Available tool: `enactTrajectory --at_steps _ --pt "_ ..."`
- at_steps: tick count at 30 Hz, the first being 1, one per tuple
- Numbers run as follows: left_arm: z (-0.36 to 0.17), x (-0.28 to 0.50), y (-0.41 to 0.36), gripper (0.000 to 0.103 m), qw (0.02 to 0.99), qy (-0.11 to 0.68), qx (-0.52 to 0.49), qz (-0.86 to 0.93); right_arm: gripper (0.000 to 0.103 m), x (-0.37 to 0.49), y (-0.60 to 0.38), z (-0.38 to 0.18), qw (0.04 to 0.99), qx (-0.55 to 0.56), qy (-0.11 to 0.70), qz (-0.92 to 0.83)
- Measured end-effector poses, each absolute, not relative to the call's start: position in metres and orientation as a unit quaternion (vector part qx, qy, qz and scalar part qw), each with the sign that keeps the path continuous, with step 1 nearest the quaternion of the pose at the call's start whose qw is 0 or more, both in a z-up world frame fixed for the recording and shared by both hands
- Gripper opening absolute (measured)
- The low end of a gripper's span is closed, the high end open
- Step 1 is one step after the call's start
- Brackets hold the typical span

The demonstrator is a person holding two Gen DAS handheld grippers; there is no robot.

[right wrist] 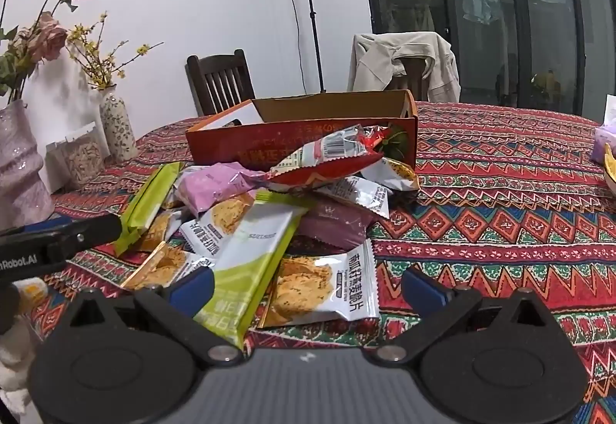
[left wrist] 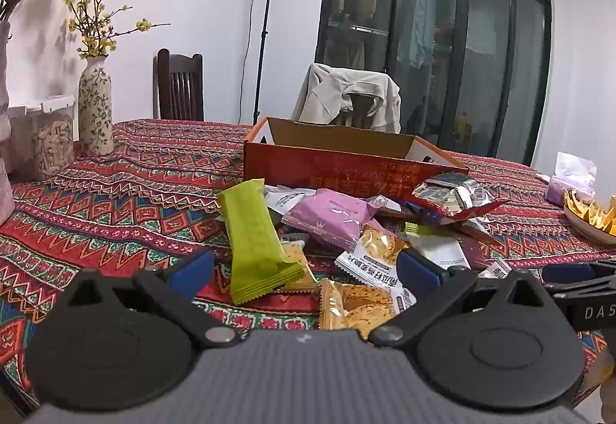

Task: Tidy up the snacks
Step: 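Grasp the green bar with the left tool while the right tool grasps the white-green bar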

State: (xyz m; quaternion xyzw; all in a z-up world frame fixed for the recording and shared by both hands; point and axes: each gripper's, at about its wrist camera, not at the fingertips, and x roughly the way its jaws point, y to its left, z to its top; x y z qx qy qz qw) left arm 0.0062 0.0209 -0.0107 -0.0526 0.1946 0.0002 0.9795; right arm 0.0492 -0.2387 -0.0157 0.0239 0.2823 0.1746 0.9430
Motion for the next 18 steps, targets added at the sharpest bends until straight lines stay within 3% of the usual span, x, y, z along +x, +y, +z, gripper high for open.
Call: enactTrajectory --at_steps 6,14,18 --pt "-0.010 0.006 0.027 0.103 0.979 0.195 -0.057 0.007 0.100 0.053 -0.227 -0.013 0.944 0.010 0.274 0.185" --pt "-0.010 0.006 0.037 0.103 0.978 0.198 -0.061 0.016 0.072 0.075 -0.189 -0.016 0.939 -0.025 0.281 0.198" --pt "-0.011 0.007 0.042 0.103 0.977 0.202 -0.061 0.020 0.053 0.088 -0.176 -0.026 0.933 -0.031 0.305 0.188"
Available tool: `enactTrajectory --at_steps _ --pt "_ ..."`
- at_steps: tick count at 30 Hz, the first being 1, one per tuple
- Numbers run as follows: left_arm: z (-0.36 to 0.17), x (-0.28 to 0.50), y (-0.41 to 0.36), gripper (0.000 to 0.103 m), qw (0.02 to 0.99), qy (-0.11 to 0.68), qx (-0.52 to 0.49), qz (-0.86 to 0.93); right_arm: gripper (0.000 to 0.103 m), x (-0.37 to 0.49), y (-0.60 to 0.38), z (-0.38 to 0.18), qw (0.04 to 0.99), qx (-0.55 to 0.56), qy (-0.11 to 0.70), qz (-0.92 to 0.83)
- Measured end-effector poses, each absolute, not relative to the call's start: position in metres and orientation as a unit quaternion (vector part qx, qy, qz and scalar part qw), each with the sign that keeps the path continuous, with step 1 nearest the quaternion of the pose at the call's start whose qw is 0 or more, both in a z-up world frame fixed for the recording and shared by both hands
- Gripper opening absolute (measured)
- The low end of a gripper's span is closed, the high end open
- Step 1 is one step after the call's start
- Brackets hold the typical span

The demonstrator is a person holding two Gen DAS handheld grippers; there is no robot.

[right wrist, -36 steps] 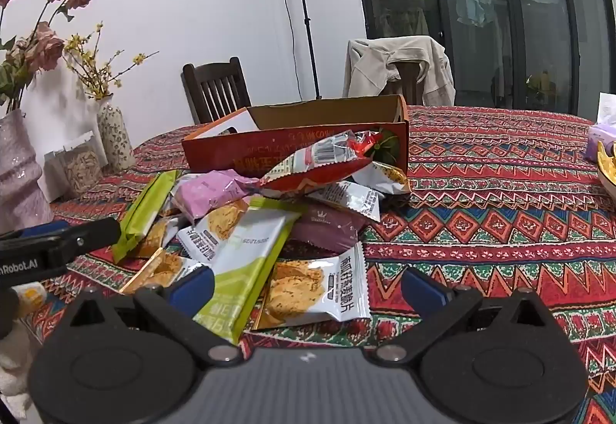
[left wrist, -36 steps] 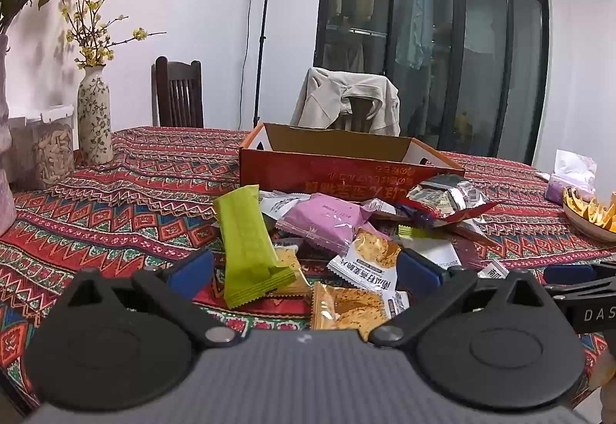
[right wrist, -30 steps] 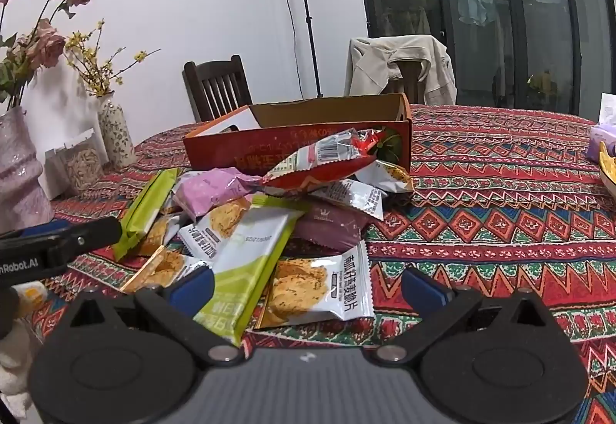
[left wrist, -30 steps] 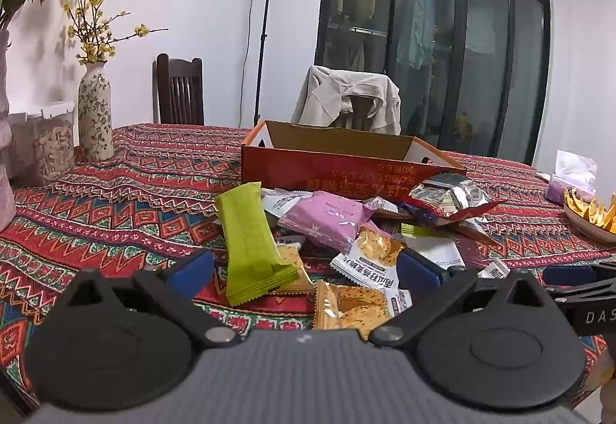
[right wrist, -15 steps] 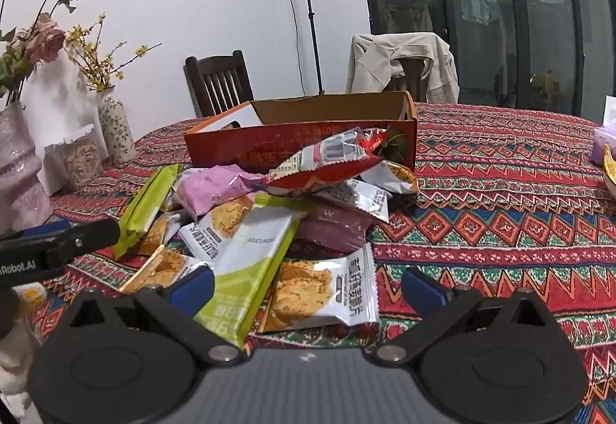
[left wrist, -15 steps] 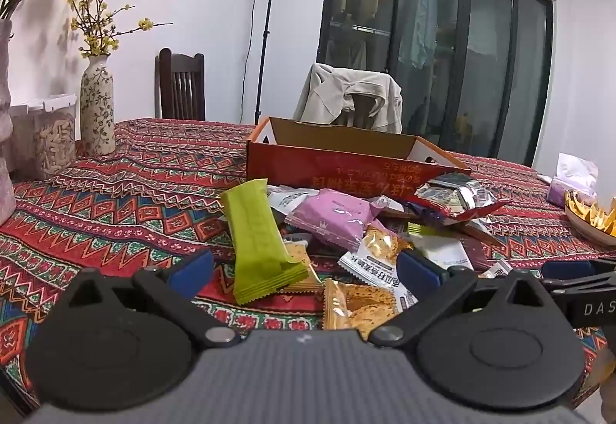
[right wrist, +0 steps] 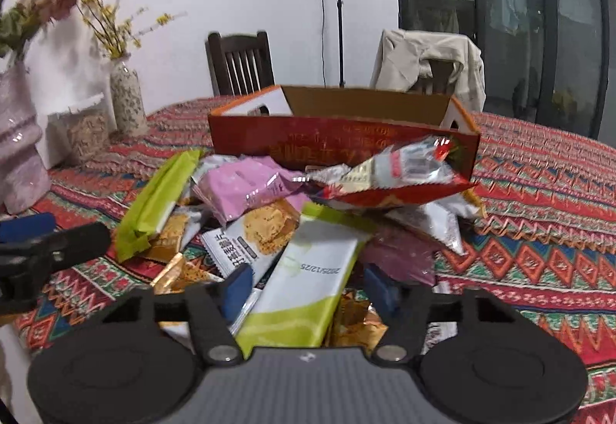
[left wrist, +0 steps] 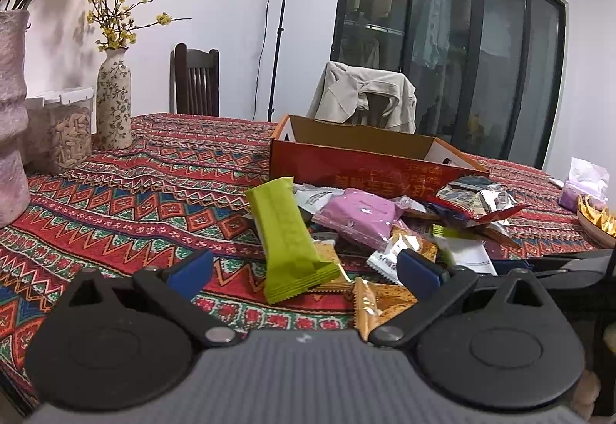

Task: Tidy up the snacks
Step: 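Grasp the green bar with the left tool while the right tool grasps the white-green bar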

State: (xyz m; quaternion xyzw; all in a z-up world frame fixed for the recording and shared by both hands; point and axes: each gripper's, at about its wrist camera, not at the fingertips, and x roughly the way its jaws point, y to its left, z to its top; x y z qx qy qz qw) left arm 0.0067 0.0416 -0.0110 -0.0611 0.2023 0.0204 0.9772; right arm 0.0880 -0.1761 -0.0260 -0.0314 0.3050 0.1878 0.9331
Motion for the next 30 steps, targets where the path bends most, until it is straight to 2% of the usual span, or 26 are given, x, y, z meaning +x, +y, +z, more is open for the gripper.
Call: enactTrajectory --at_steps 3,7,27,28,30 --pt "-0.012 0.009 0.045 0.103 0.976 0.207 -0.063 0.021 0.051 0.085 -0.172 -0.030 0.935 -0.045 0.299 0.184" --pt "-0.013 0.013 0.049 0.103 0.975 0.212 -0.066 0.019 0.036 0.081 -0.176 -0.025 0.935 -0.048 0.295 0.190" --pt "0.001 0.085 0.064 0.103 0.955 0.276 -0.081 0.072 0.035 0.090 -0.174 0.028 0.955 -0.056 0.220 0.190" --pt "0.000 0.090 0.064 0.102 0.953 0.282 -0.081 0.075 0.035 0.093 -0.174 0.029 0.955 -0.056 0.220 0.189" --pt "-0.004 0.099 0.064 0.094 0.948 0.297 -0.085 0.078 0.035 0.098 -0.173 0.030 0.956 -0.057 0.220 0.186"
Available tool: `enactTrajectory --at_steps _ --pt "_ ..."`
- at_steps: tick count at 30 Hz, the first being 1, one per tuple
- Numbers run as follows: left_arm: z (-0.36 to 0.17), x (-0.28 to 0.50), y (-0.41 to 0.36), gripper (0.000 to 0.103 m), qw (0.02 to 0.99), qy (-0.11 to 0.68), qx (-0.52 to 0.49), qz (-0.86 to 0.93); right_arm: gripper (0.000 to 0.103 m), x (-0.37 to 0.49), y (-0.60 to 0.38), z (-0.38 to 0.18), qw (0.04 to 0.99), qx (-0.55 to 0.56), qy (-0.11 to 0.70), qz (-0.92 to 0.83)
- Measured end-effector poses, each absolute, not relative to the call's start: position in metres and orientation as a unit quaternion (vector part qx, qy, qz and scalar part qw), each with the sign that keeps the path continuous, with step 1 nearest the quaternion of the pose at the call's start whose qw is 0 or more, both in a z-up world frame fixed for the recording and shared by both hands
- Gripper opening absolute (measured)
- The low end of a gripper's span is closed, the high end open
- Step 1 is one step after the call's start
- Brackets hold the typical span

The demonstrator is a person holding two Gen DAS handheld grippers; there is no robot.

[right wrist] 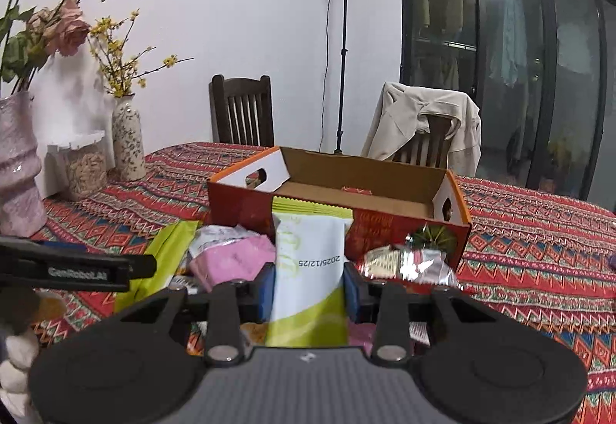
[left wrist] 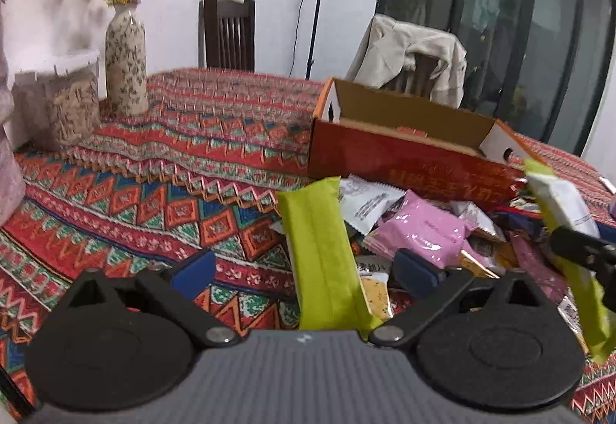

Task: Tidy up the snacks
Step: 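Carry both bars over the box and open both tools to drop them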

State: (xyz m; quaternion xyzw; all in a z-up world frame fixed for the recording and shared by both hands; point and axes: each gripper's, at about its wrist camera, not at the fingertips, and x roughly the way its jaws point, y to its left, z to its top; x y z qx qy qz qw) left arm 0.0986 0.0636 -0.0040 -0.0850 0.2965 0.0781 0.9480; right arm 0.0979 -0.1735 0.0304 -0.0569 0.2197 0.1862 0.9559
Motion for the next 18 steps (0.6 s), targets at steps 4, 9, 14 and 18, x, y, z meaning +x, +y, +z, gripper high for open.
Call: enactTrajectory --at_steps 4,9,14,18 --pt "-0.013 0.112 0.067 0.072 0.936 0.327 -0.110 0.072 0.035 0.106 -0.173 0.030 0.956 -0.056 0.223 0.184" --pt "-0.020 0.118 0.068 0.040 0.930 0.340 -0.121 0.066 0.035 0.112 -0.170 0.031 0.954 -0.059 0.225 0.187" --pt "-0.016 0.114 0.073 0.039 0.933 0.332 -0.124 0.061 0.035 0.114 -0.170 0.032 0.955 -0.056 0.224 0.188" --pt "-0.002 0.110 0.072 0.039 0.942 0.312 -0.109 0.057 0.035 0.116 -0.172 0.037 0.955 -0.052 0.218 0.196"
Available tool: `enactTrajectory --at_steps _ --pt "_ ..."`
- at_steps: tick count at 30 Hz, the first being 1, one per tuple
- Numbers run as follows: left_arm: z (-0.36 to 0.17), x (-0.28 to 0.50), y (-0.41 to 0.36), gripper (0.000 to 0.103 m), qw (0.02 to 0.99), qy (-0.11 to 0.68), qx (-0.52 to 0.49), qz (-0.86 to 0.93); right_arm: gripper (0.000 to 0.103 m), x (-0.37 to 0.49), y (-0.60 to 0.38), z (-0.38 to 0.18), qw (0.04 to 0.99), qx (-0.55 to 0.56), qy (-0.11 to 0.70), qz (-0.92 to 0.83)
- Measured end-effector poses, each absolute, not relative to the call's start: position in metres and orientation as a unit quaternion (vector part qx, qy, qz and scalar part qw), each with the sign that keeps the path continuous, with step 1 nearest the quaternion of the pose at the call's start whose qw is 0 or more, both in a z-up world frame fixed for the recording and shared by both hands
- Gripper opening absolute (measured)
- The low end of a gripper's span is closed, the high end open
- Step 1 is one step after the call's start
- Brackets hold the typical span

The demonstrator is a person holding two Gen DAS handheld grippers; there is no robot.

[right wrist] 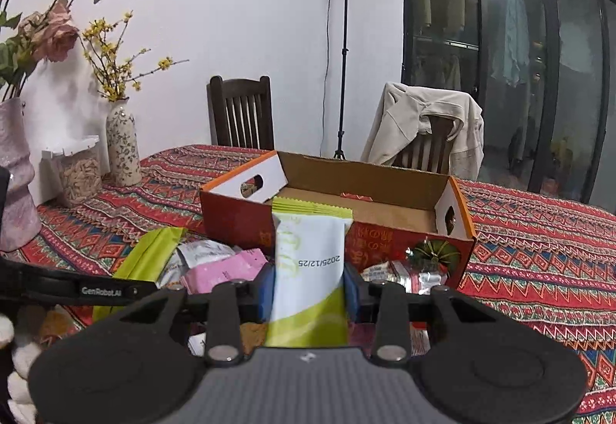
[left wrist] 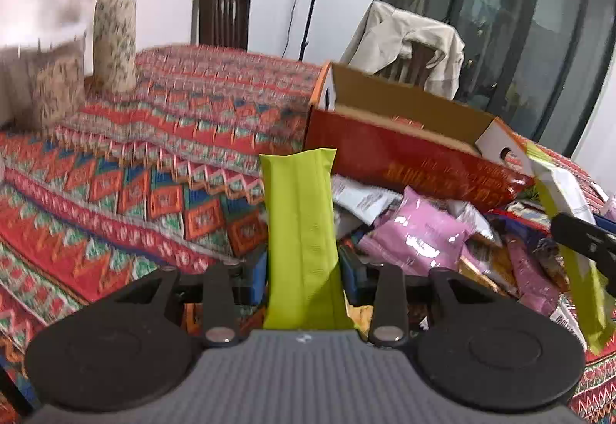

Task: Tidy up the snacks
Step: 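Carry both bars over the box and open both tools to drop them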

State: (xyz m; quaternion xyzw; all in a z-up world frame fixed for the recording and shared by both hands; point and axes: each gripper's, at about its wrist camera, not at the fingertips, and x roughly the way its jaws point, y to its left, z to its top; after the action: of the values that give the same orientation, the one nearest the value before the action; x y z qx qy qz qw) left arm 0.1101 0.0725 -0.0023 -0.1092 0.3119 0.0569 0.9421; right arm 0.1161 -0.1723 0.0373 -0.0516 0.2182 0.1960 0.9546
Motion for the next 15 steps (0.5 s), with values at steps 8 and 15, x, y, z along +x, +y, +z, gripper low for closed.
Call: enactTrajectory --at_steps 8,15 --pt "0.037 0.121 0.063 0.039 0.958 0.275 -0.078 0.038 0.035 0.132 -0.179 0.056 0.957 -0.029 0.208 0.198" --pt "0.073 0.153 0.048 0.039 0.968 0.245 -0.055 0.026 0.035 0.163 -0.188 0.083 0.962 -0.005 0.195 0.189"
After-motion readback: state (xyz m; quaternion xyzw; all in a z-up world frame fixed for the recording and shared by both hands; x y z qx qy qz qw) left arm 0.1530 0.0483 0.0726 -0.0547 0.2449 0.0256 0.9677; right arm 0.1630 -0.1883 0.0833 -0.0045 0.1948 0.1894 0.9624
